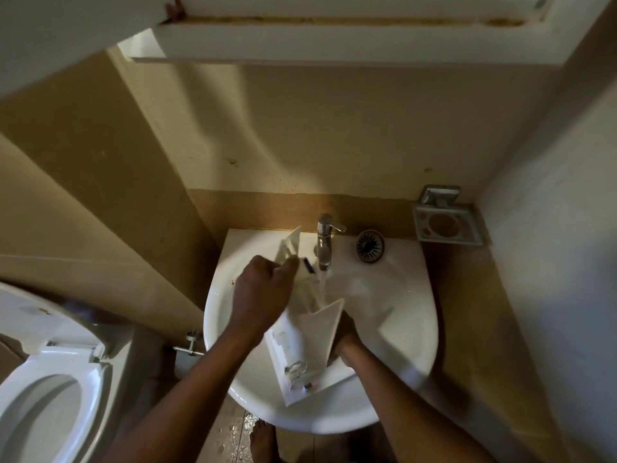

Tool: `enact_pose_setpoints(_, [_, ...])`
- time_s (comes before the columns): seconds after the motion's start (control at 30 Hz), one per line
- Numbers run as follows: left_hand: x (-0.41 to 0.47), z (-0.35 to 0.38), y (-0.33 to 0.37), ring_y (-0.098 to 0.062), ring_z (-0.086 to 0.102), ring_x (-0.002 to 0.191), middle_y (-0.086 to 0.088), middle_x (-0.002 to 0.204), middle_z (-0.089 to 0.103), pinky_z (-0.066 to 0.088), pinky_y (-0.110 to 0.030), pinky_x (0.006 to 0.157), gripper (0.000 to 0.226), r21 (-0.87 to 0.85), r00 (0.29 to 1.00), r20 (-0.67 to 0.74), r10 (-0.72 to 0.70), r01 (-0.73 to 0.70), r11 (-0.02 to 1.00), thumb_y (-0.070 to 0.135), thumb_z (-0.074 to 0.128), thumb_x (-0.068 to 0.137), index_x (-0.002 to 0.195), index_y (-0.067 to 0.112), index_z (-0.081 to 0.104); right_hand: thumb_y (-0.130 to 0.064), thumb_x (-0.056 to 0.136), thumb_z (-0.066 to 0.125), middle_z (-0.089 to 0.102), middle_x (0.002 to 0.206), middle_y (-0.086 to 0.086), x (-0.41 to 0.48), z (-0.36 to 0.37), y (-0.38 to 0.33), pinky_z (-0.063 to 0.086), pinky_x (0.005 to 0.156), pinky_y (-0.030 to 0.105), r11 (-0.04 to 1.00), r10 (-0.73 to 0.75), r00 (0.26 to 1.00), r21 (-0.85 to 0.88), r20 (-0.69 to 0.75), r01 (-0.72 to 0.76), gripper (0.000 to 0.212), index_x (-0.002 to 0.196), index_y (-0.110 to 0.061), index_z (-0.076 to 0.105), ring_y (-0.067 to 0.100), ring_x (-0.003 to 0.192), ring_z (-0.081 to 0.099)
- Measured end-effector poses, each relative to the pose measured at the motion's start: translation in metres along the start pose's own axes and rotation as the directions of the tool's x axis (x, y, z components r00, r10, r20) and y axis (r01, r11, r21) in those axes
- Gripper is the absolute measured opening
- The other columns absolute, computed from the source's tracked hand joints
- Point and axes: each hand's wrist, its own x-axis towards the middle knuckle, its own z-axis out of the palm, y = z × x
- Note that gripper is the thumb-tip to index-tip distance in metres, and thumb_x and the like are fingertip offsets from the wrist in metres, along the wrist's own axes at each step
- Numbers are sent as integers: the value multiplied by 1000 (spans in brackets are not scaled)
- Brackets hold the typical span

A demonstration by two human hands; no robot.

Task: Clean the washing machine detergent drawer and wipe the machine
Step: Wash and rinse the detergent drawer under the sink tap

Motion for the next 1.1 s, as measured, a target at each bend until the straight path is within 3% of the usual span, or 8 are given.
enact_pose_setpoints(0.1, [7,-31,-36,-27,61,71,-10,77,62,49,-43,65,47,-267,982,47,-184,190,945,51,61,93,81,5,59,-16,91,50,70,109,16,-3,-11,-6,48,73,25,988,-22,997,-154,-80,10,28,107,-2,69,32,98,65])
enact_pose_setpoints(0.17, [11,-46,-55,-29,68,84,-12,95,69,53,-44,76,45,-365,941,158,-300,338,868,52,60,93,97,7,63,-14,92,50,70,104,14,-11,-19,-9,42,65,22,972,-60,992,-233,-115,32,22,95,0,67,30,94,65])
enact_pose_setpoints(0.3, [19,-51,-87,-33,71,96,-12,103,74,55,-52,96,41,-358,874,364,-322,450,818,53,63,91,109,16,66,-12,90,46,68,97,15,-28,-32,-9,38,62,24,942,-104,965,-335,-241,18,15,82,-9,59,30,86,63])
enact_pose_setpoints(0.4, [29,-40,-102,-38,69,106,-13,117,73,54,-53,96,61,-294,814,476,-333,505,812,61,75,72,119,23,68,-13,90,50,67,91,12,-40,-48,-12,39,63,26,925,-138,932,-381,-335,0,14,87,-7,62,28,83,64])
enact_pose_setpoints(0.47, [37,-29,-108,-36,67,103,-13,121,71,53,-49,90,50,-250,782,532,-325,511,822,55,77,76,117,27,71,-15,90,53,66,87,10,-47,-59,-15,38,61,25,914,-150,912,-406,-382,-20,11,80,-11,57,26,77,63])
enact_pose_setpoints(0.57, [48,-7,-104,-24,65,103,-3,118,73,50,-40,90,28,-217,766,558,-321,507,834,36,69,91,118,30,71,-17,91,53,67,90,12,-49,-72,-21,41,62,26,890,-169,883,-453,-438,-54,14,87,-7,62,28,82,66])
enact_pose_setpoints(0.77, [61,22,-96,-23,64,94,-4,108,71,57,-34,72,21,-280,721,609,-330,585,761,30,58,99,118,27,67,-19,93,53,68,94,13,-55,-86,-27,36,61,24,856,-139,853,-494,-502,-151,20,89,-4,65,26,84,66])
enact_pose_setpoints(1.1, [91,34,-87,-32,65,92,-17,115,68,58,-41,73,44,-316,711,567,-416,654,688,28,77,81,121,11,69,-20,88,61,57,73,7,-54,-108,-48,23,40,17,883,-100,829,-433,-549,-180,18,76,-7,57,17,55,50])
